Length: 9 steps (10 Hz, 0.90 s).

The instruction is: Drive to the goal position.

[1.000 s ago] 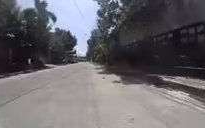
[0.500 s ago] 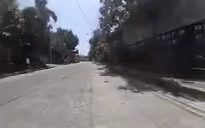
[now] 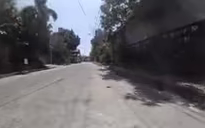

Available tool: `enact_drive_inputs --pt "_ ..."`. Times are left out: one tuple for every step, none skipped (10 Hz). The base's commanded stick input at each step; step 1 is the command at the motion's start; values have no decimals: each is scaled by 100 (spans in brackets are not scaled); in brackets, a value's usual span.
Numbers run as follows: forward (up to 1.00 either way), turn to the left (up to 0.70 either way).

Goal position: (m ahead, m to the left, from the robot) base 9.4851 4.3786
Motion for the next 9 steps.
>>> enact_drive_inputs --pt "100 2" --pt "100 2" --pt "100 2" --pt "100 2" --pt "100 2" --pt "100 2" --pt "100 2" --pt "100 2" --pt "100 2"
